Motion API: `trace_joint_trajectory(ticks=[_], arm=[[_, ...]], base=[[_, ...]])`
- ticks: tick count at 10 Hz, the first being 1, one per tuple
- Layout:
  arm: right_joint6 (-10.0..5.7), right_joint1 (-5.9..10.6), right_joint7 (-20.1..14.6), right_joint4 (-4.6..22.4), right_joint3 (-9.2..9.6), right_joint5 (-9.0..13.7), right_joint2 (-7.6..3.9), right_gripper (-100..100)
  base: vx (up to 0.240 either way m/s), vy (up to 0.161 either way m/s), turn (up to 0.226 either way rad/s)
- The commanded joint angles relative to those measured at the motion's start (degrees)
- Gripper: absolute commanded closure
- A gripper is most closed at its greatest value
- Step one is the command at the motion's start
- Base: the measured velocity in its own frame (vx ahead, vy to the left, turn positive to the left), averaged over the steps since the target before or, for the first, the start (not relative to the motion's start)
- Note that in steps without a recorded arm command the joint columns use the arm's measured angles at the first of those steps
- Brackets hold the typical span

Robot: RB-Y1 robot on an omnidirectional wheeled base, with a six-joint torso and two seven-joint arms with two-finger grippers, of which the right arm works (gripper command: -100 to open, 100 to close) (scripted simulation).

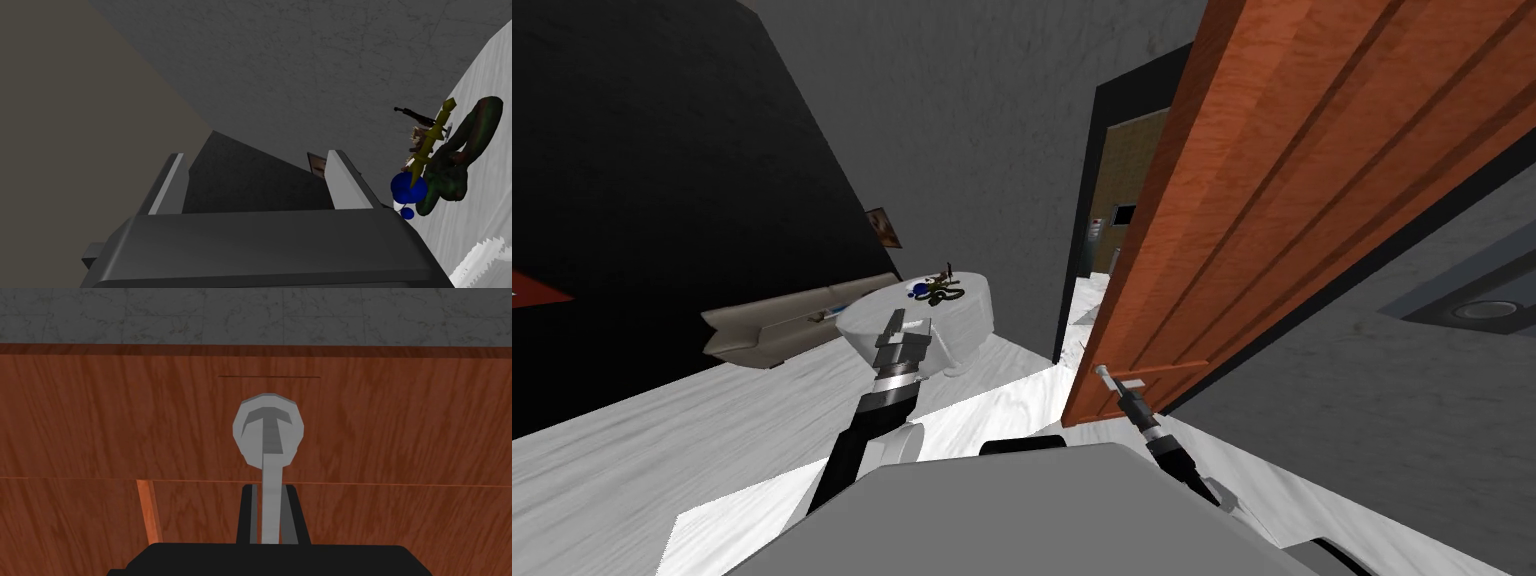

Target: Pull the door open

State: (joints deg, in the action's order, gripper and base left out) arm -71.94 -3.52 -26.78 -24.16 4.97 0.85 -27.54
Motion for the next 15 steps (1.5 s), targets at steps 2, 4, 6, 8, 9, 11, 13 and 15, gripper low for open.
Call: trace_joint_trajectory(ticks=[2, 4, 6, 8, 9, 11, 13, 15], arm=[[-1.46, -0.6, -0.19, 0.86, 0.23, -0.08, -0.13, 100], [-2.14, -0.91, -0.28, 1.17, 0.28, -0.07, -0.26, 100], [-4.09, -1.8, -0.52, 2.07, 0.43, -0.05, -0.63, 100], [-4.49, -1.99, -0.57, 2.25, 0.46, -0.04, -0.71, 100], [-5.26, -2.33, -0.67, 2.61, 0.52, -0.04, -0.86, 100], [-6.55, -2.92, -0.83, 3.2, 0.63, -0.02, -1.1, 100], [-6.58, -3.01, -0.82, 3.0, 0.68, -0.04, -1.0, 100], [-4.97, -2.26, -0.39, 2.28, 1.36, 0.52, -0.71, 100]], base=[[-0.116, -0.046, 0.115], [-0.215, -0.093, 0.161], [-0.166, -0.056, 0.182], [-0.124, -0.058, 0.077], [-0.099, -0.046, 0.111], [-0.174, -0.086, 0.185], [-0.14, -0.062, 0.109], [-0.181, -0.056, 0.16]])
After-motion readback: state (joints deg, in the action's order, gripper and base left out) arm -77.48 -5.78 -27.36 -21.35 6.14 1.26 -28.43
